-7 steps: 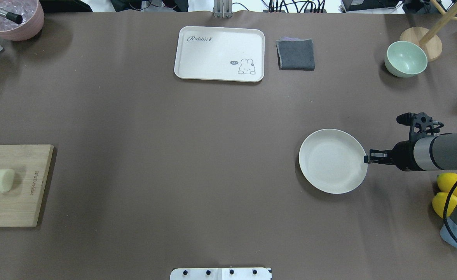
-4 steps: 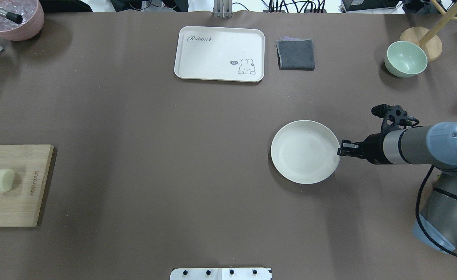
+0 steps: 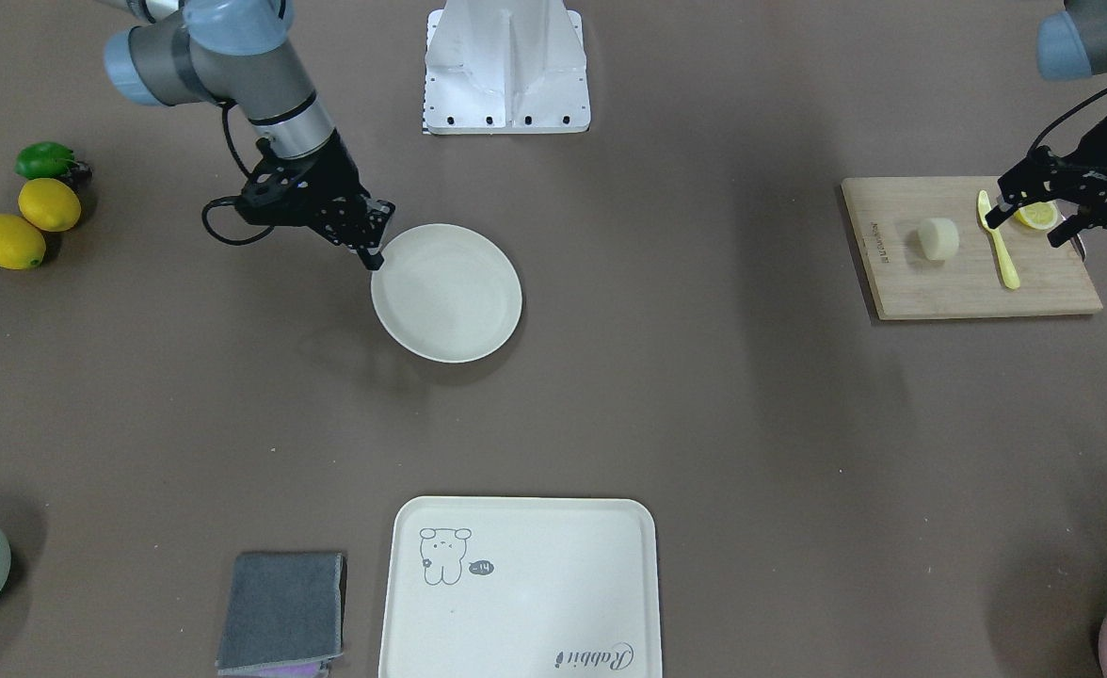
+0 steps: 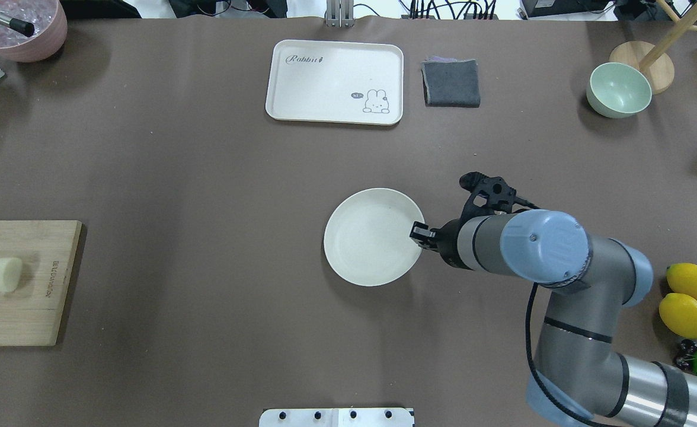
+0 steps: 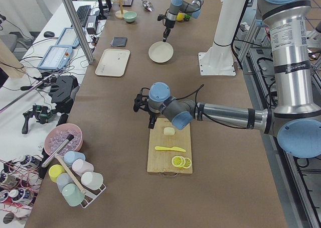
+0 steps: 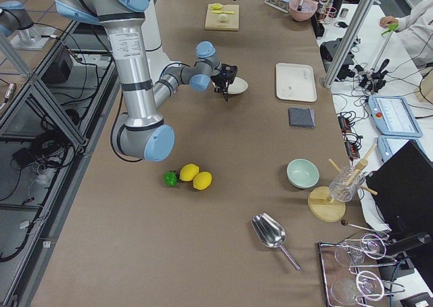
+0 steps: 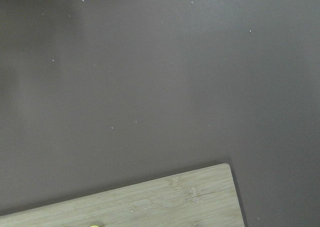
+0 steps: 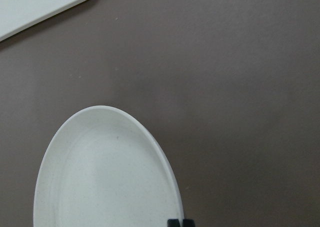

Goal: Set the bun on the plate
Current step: 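Slide the white plate with the right gripper toward the table center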

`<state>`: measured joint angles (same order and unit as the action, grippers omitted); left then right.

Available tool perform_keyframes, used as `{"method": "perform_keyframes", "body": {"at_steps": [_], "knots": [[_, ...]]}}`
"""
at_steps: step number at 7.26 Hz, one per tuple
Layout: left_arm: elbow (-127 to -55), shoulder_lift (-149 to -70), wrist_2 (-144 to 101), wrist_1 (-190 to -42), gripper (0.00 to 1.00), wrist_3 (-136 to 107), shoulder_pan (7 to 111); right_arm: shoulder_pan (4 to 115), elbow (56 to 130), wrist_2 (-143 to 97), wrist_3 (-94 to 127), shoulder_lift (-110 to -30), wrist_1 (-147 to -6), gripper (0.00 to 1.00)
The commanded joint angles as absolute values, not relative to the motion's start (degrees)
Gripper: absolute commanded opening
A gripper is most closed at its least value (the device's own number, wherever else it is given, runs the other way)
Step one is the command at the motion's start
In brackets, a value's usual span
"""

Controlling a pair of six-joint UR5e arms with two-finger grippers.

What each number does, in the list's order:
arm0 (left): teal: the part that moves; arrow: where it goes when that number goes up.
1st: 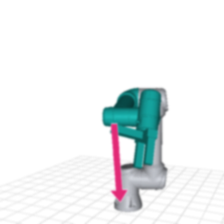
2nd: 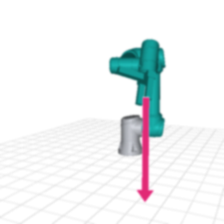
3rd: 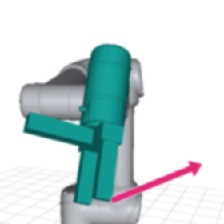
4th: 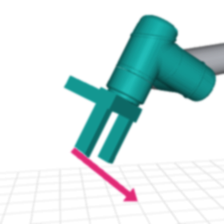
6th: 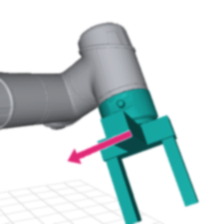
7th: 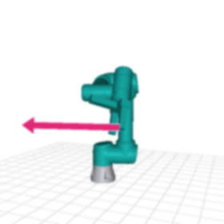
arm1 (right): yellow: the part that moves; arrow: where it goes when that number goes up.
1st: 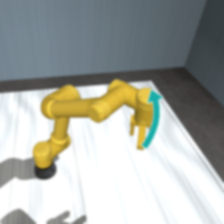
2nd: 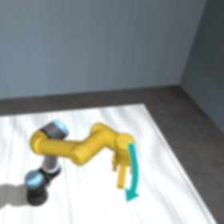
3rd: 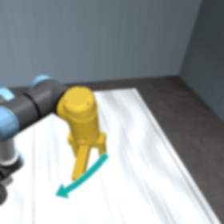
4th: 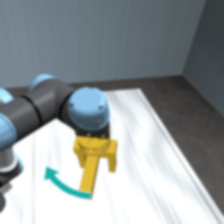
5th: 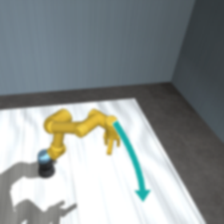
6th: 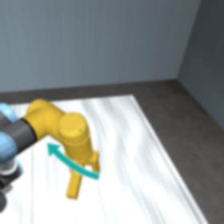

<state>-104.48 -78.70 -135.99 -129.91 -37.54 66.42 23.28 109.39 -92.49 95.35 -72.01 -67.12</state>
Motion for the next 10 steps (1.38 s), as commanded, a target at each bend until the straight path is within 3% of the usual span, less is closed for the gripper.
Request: {"method": "perform_keyframes", "body": {"at_steps": [1, 2, 3, 6, 9, 10], "knots": [[-104.15, -78.66, -128.01, -135.69, 0.98, -48.47, 56.83, 17.77, 108.29, -87.29, 99.04, -65.68, -72.91, 0.0], [-103.28, -78.58, -126.84, -135.79, 0.98, -48.69, 55.21, 17.06, 108.02, -87.36, 98.97, -64.35, -74.52, 0.0], [-102.05, -78.31, -126.65, -135.7, 0.98, -48.69, 55.02, 16.88, 108.1, -86.84, 98.36, -64.6, -74.62, 0.98], [-101.78, -74.81, -120.87, -136.58, 0.98, -47.99, 50.9, 20.02, 113.08, -88.23, 97.3, -64.43, -80.54, 1.0], [-101.08, -71.81, -117.42, -138.78, 0.97, -48.08, 46.67, 38.95, 116.46, -107.61, 82.42, -66.69, -88.41, 1.0], [-100.38, -71.81, -116.64, -138.95, 0.86, -48.16, 46.41, 46.42, 116.72, -112.89, 73.83, -69.49, -88.42, 1.0]]}}
